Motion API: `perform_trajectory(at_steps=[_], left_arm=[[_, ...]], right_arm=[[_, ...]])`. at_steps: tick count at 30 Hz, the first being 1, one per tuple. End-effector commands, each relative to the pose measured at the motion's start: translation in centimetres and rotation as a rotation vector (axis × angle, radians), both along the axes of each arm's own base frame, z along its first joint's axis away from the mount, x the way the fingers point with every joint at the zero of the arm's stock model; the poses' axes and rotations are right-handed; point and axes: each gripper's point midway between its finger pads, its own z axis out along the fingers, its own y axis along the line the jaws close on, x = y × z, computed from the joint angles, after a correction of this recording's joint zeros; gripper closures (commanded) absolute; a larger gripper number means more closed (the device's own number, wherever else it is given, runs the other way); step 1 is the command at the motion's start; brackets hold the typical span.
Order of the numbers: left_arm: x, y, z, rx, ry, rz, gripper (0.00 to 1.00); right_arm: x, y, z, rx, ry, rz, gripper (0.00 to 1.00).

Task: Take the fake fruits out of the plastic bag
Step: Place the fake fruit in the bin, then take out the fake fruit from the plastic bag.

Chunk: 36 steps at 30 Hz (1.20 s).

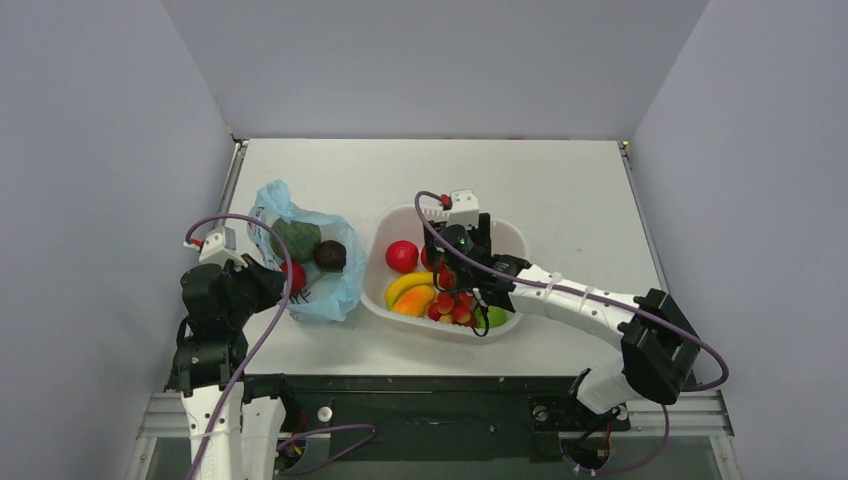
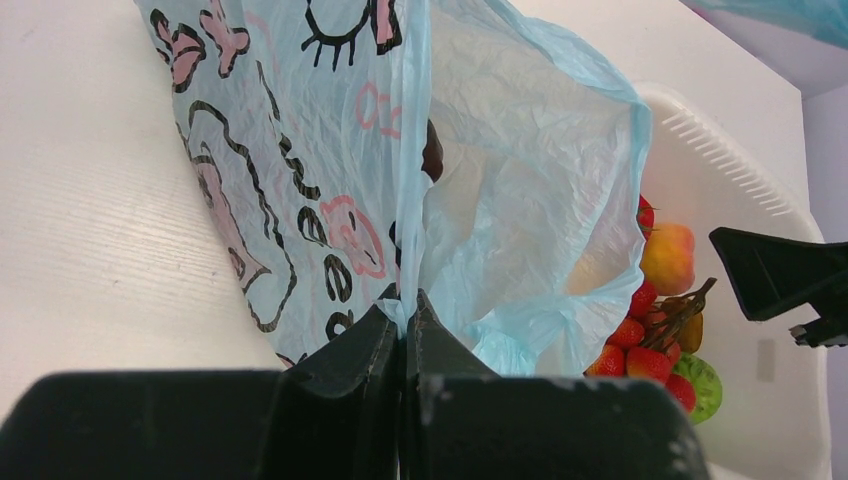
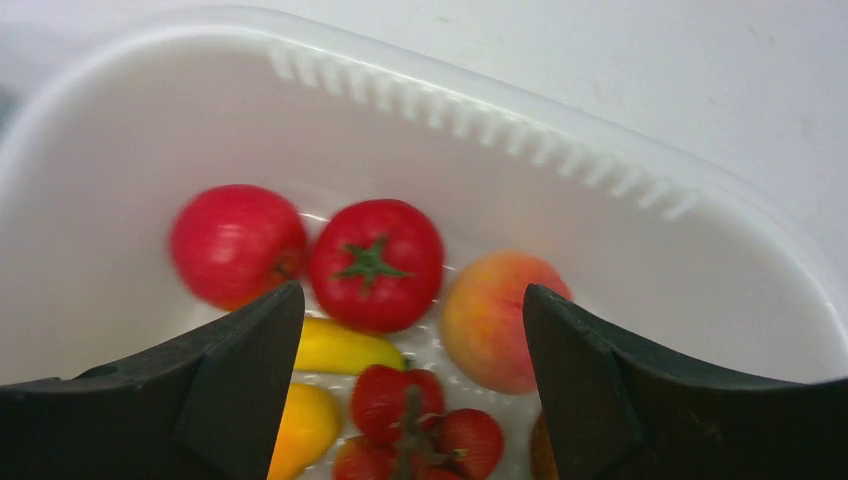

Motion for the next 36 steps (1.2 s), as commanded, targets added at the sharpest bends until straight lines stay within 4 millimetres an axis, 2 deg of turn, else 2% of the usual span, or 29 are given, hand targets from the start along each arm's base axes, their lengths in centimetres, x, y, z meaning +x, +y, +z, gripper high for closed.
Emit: perform_trajectory(at_steps=[1,2,7,9,10,12,14,19,22,23,26,32,36], left_arm=[[0.7,0.2,1.4,0.018,-0.068,-0.007,1.00],[0.7,0.2,1.4,0.017,-0.067,-0.006,1.00],[0.8,0.3,1.2,0.017,-0.056,0.001,1.00],[0.7,0.4,1.3,0.019,-0.059,0.007,1.00],[0.7,0.4,1.2,0.019,-0.057,0.008,1.00],[0.7,0.5,1.2,0.021,-0.057,0.012,1.00],[0.7,0.5,1.3,0.023,-0.060,0.016,1.00],[0.5,0.6,1.5,0.024,-0.073,0.020,1.00],[0.5,0.6,1.6,0.024,-0.075,0.021,1.00],[0.5,0.6,1.6,0.024,-0.075,0.021,1.00],[0.5,0.5,1.6,0.023,-0.076,0.016,1.00],[0.5,0.4,1.6,0.024,-0.080,0.011,1.00],[0.5,0.3,1.6,0.022,-0.079,0.007,1.00]], right_arm=[[-1.4,8.2,9.9,0.193,-0.197,0.229,0.25],[-1.6,9.6,11.2,0.221,-0.223,0.263,0.25],[-4.9,18.3,14.4,0.371,-0.250,0.548,0.27],[-6.1,21.4,14.9,0.429,-0.237,0.632,0.29],[-6.2,22.8,14.6,0.438,-0.229,0.652,0.30],[-7.7,25.7,14.3,0.460,-0.210,0.715,0.31],[-8.2,27.8,13.4,0.445,-0.185,0.726,0.32],[-8.9,30.8,10.8,0.426,-0.139,0.762,0.35],[-8.4,32.0,8.6,0.394,-0.118,0.753,0.37],[-8.2,32.4,8.7,0.395,-0.122,0.753,0.37],[-7.4,33.9,6.0,0.343,-0.097,0.750,0.37],[-6.0,36.1,2.9,0.263,-0.059,0.740,0.25],[-5.2,37.4,2.1,0.262,-0.058,0.736,0.22]])
